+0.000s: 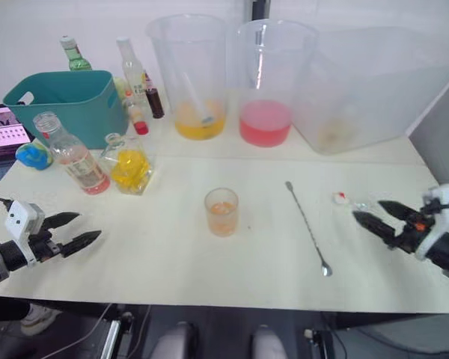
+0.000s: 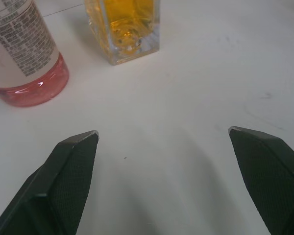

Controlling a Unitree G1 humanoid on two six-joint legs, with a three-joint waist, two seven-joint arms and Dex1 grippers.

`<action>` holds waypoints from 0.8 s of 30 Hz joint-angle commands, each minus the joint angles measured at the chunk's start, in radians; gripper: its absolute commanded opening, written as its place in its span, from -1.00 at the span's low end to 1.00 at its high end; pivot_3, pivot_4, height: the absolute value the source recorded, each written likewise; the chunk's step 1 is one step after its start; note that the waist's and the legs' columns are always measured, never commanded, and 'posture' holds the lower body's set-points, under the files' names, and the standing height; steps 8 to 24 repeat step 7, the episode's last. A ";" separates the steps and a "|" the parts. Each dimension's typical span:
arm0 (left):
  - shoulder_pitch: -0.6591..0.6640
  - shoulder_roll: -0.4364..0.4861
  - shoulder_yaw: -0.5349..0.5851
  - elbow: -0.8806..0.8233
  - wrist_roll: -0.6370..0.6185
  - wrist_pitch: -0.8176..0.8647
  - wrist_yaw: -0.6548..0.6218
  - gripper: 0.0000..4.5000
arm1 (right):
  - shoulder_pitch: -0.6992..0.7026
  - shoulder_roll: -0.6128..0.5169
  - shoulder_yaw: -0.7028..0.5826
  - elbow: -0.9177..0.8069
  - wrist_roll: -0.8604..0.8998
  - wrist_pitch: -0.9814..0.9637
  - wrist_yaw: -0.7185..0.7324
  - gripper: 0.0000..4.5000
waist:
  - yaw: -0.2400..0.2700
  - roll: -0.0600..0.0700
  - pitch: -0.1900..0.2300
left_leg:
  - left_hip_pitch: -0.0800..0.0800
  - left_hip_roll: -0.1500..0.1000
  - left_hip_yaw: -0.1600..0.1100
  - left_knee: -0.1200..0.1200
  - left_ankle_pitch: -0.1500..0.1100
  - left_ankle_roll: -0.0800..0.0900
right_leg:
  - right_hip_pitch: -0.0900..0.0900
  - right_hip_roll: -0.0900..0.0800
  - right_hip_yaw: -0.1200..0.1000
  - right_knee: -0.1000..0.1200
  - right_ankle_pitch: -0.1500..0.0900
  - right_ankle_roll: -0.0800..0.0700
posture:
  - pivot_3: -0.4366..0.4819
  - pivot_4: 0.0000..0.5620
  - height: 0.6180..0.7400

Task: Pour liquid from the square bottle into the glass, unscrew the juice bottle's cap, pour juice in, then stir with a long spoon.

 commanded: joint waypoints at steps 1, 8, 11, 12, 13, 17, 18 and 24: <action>-0.003 0.005 0.008 0.037 0.023 -0.055 0.003 1.00 | 0.048 0.011 -0.033 0.056 -0.035 -0.142 0.001 0.97 | -0.004 0.000 0.000 | 0.000 0.000 0.000 0.000 0.000 0.000 | 0.000 0.000 0.000 0.000 0.000 0.000 | -0.05 -0.47 0.80; -0.039 0.004 0.002 0.140 0.037 -0.100 -0.005 1.00 | 0.091 0.036 -0.045 0.135 -0.061 -0.317 -0.032 0.97 | -0.004 0.000 0.000 | 0.000 0.000 0.001 -0.001 0.000 0.000 | 0.000 0.000 0.001 0.001 0.000 0.000 | -0.05 -0.47 0.80; -0.039 0.004 0.002 0.140 0.037 -0.100 -0.005 1.00 | 0.091 0.036 -0.045 0.135 -0.061 -0.317 -0.032 0.97 | -0.004 0.000 0.000 | 0.000 0.000 0.001 -0.001 0.000 0.000 | 0.000 0.000 0.001 0.001 0.000 0.000 | -0.05 -0.47 0.80; -0.039 0.004 0.002 0.140 0.037 -0.100 -0.005 1.00 | 0.091 0.036 -0.045 0.135 -0.061 -0.317 -0.032 0.97 | -0.004 0.000 0.000 | 0.000 0.000 0.001 -0.001 0.000 0.000 | 0.000 0.000 0.001 0.001 0.000 0.000 | -0.05 -0.47 0.80; -0.039 0.004 0.002 0.140 0.037 -0.100 -0.005 1.00 | 0.091 0.036 -0.045 0.135 -0.061 -0.317 -0.032 0.97 | -0.004 0.000 0.000 | 0.000 0.000 0.001 -0.001 0.000 0.000 | 0.000 0.000 0.001 0.001 0.000 0.000 | -0.05 -0.47 0.80; -0.039 0.004 0.002 0.140 0.037 -0.100 -0.005 1.00 | 0.091 0.036 -0.045 0.135 -0.061 -0.317 -0.032 0.97 | -0.004 0.000 0.000 | 0.000 0.000 0.001 -0.001 0.000 0.000 | 0.000 0.000 0.001 0.001 0.000 0.000 | -0.05 -0.47 0.80; -0.039 0.004 0.002 0.140 0.037 -0.100 -0.005 1.00 | 0.091 0.036 -0.045 0.135 -0.061 -0.317 -0.032 0.97 | -0.004 0.000 0.000 | 0.000 0.000 0.001 -0.001 0.000 0.000 | 0.000 0.000 0.001 0.001 0.000 0.000 | -0.05 -0.47 0.80; -0.039 0.004 0.002 0.140 0.037 -0.100 -0.005 1.00 | 0.091 0.036 -0.045 0.135 -0.061 -0.317 -0.032 0.97 | -0.004 0.000 0.000 | 0.000 0.000 0.001 -0.001 0.000 0.000 | 0.000 0.000 0.001 0.001 0.000 0.000 | -0.05 -0.47 0.80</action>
